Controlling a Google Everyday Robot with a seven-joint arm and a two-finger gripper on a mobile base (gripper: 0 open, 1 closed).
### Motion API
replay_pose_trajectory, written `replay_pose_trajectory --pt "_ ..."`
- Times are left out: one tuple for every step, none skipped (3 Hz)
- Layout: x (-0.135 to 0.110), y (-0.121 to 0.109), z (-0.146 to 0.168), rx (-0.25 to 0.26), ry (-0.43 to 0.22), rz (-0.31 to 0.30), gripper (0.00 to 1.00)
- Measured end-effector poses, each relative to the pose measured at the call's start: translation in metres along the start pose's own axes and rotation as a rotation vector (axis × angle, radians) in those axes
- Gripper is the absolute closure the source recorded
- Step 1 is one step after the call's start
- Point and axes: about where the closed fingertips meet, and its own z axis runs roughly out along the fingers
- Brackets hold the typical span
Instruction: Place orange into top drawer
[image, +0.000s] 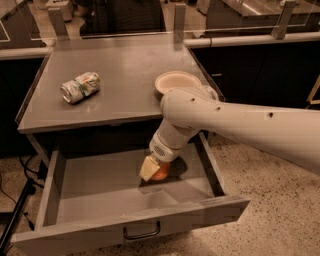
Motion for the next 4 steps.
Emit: replay_pose_trajectory --pt "0.003 -0.014 0.031 -0.005 0.0 0.025 1.0" --pt "0.003 -0.02 0.057 -0.016 -0.006 0.042 1.0" --pt "0.004 -0.019 0.073 -0.035 -0.01 0.053 1.0" --pt "0.005 -0.016 0.08 -0.043 -0.014 0.064 1.0"
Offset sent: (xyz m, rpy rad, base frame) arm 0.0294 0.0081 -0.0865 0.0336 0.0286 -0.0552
